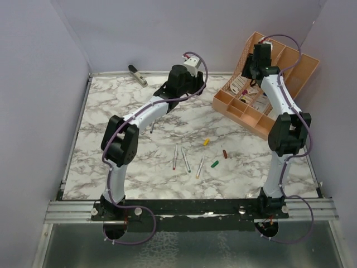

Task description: Insert the pens into the pen caps

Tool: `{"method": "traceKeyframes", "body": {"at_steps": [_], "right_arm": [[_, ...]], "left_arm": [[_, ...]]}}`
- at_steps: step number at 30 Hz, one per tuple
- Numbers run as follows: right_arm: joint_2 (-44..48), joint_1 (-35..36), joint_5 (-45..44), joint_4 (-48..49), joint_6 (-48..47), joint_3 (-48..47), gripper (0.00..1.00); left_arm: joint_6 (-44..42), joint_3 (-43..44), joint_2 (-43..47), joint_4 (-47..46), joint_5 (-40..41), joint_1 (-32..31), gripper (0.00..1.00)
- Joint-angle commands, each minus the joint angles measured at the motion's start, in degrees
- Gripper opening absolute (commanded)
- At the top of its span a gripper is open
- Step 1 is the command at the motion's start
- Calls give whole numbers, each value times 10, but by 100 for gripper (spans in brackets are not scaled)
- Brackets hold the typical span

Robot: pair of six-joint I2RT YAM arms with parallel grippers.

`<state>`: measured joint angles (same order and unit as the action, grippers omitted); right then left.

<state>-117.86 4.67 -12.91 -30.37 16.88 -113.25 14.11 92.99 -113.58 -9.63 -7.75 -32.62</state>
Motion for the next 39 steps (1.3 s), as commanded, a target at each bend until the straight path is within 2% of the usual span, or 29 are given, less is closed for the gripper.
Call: {"method": "traceKeyframes", "body": {"at_steps": [1, 6, 11, 18, 24, 29, 36, 39], "right_arm": [[11, -1, -34, -42, -17, -15, 43], [-7, -1, -6, -87, 3, -37, 43], [-70, 1, -21, -125, 0, -84, 41], [-150, 4, -86, -203, 9, -175, 39], [-161, 4, -77, -202, 25, -142, 37], [-191, 4, -82, -223, 38, -157, 36], [-167, 4, -63, -176, 48, -107, 32], [-185, 4, -56, -191, 46, -126, 32]], "left_arm": [[-21, 141, -77, 110, -77, 25, 46], [36, 82, -68, 81, -121, 89, 50], [-39, 61, -51, 150, -78, 102, 55], [-39, 67, -67, 196, -59, 103, 56], [-35, 111, -105, 224, -80, 111, 57], [-34, 147, -127, 239, -88, 119, 58], [-19, 154, -136, 244, -100, 133, 59], [-13, 149, -128, 253, -101, 136, 59]]}}
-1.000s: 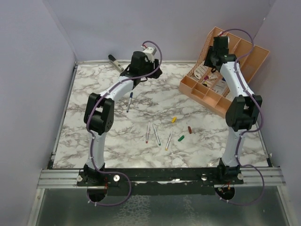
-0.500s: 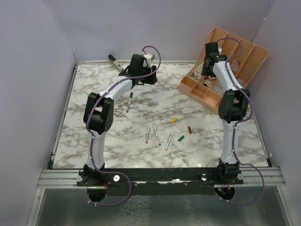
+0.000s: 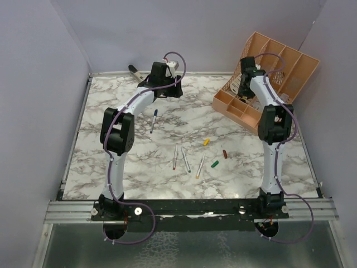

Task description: Insert the pens into the pen caps

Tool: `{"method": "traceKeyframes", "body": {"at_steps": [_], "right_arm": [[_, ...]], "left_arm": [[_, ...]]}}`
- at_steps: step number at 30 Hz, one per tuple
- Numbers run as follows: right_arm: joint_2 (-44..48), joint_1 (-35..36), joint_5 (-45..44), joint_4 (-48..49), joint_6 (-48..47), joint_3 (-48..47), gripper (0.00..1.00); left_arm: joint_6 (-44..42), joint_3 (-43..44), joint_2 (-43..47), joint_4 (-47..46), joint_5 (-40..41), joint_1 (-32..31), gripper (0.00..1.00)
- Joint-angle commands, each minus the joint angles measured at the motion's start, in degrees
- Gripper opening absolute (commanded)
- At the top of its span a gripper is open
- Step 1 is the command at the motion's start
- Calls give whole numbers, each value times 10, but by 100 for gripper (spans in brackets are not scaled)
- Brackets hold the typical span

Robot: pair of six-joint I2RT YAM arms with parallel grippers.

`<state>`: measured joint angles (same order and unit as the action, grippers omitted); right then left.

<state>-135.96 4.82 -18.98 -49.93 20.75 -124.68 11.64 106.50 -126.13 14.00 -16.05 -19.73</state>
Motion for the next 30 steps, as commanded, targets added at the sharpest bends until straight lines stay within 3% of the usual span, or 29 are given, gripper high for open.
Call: {"method": "traceKeyframes", "body": {"at_steps": [1, 5, 10, 14, 18, 25, 30], "right_arm": [[-13, 3, 8, -6, 9, -21, 31], [3, 4, 20, 4, 24, 5, 25], [121, 7, 13, 146, -5, 117, 25], [220, 8, 24, 289, -31, 230, 28], [314, 17, 63, 370, -28, 337, 29], [532, 94, 79, 424, -3, 583, 29], [645, 165, 53, 404, 16, 710, 29]], "left_arm": [[12, 7, 3, 18, -13, 7, 59], [10, -39, 38, 14, 4, 7, 59], [13, -123, 95, -23, -6, 6, 59], [16, -272, 175, -120, 8, 4, 60], [12, -422, 296, -203, 58, -11, 61], [29, -585, 492, -139, 136, -75, 54], [82, -740, 637, -160, 141, -111, 52]]}}
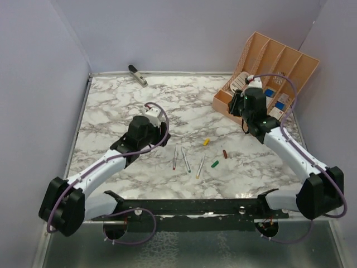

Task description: Insert the pens into the pen caps

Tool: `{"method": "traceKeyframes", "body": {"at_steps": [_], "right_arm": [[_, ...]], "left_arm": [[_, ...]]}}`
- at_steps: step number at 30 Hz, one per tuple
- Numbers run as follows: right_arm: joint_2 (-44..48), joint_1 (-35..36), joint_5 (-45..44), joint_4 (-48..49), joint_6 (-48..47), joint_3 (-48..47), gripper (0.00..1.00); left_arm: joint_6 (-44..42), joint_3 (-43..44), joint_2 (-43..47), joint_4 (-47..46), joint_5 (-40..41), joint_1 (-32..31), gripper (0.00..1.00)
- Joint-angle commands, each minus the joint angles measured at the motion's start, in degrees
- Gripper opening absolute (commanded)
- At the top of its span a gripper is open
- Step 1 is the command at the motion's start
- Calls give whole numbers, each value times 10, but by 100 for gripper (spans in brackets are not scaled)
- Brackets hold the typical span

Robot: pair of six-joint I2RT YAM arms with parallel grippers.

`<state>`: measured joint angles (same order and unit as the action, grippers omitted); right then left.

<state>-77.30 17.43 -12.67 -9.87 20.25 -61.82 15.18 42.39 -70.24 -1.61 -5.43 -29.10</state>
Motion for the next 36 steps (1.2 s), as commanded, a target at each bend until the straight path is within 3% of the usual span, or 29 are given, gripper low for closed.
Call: {"method": "traceKeyframes", "body": {"at_steps": [1, 7, 17, 28, 36], "right_arm": [[72, 48, -9, -3, 27, 100, 29], [90, 103, -23, -38, 35, 146, 29], [33, 132, -63, -29, 72, 182, 28], [-71, 132, -57, 38, 65, 173, 25], [-72, 136, -95, 36, 77, 154, 25]], "left_arm": [[58, -125, 104, -5, 42, -23, 52], [108, -219, 207, -7, 66, -42, 53], [89, -200, 65, -94, 41, -49, 55], [85, -198, 44, -154, 1, -50, 57], [81, -191, 0, -154, -20, -52, 57]]}}
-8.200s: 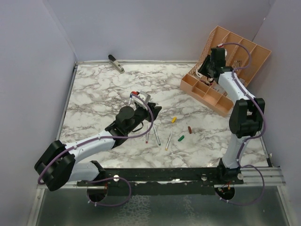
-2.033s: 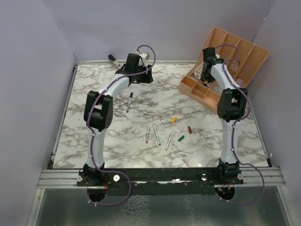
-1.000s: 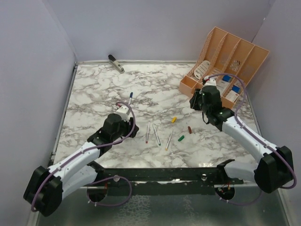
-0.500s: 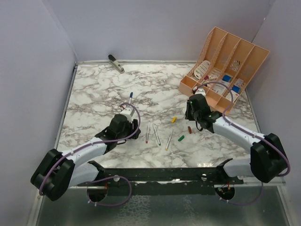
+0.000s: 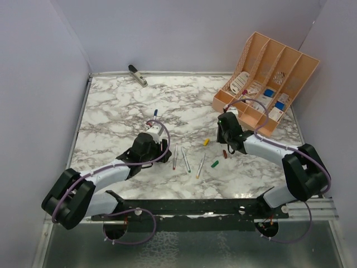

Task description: Insert the pens into the pen caps

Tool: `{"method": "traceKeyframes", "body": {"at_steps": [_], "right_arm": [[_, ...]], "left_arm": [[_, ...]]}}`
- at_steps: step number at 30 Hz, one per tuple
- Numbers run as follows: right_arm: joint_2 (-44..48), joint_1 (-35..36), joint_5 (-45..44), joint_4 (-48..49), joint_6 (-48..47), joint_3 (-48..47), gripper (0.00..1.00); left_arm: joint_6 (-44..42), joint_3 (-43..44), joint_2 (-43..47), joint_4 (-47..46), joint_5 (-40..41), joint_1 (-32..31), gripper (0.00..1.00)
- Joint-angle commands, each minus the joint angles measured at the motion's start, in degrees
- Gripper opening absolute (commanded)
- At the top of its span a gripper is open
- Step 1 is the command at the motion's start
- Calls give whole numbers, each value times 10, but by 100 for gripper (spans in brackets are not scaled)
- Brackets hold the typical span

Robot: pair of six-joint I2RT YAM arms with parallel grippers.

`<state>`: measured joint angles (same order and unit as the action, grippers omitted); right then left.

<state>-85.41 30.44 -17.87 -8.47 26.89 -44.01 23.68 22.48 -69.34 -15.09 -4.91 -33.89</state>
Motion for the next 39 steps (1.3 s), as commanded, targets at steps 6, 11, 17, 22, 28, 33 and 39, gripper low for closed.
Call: {"method": "traceKeyframes", "body": {"at_steps": [6, 11, 17, 22, 28, 33, 39], "right_arm": [[25, 6, -77, -28, 24, -26, 25], [49, 7, -82, -44, 37, 2, 25], [82, 7, -94, -64, 41, 18, 25], [103, 6, -99, -72, 43, 25, 25], [108, 7, -101, -85, 51, 32, 25], [115, 7, -101, -87, 62, 40, 25], [100, 7, -121, -106, 75, 28, 25]], "left_arm": [[2, 2, -19, -23, -34, -6, 57], [5, 1, -37, -25, -34, -9, 57], [10, 0, -44, -26, -30, -12, 57], [19, -4, -49, -26, -25, -13, 57], [25, -5, -51, -24, -28, -16, 58], [9, 1, -53, -18, -24, -30, 58], [-7, 34, -79, 6, 1, -51, 58]]}}
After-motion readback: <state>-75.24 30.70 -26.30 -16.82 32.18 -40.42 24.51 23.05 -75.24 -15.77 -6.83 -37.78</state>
